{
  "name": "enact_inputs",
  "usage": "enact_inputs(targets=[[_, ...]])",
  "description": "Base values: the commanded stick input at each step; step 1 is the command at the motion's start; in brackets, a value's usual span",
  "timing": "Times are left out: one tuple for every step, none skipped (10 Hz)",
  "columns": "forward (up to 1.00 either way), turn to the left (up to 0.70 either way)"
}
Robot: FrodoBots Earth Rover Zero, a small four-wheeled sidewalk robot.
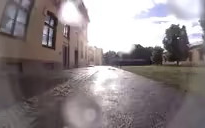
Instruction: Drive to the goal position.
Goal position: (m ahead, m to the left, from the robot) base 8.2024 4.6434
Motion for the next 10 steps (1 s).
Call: enact_inputs(targets=[[0.85,0.0],[0.85,0.0],[0.85,0.0],[0.85,0.0],[0.85,0.0],[0.85,0.0],[0.85,0.0],[0.85,0.0],[0.85,0.0],[0.85,0.0]])
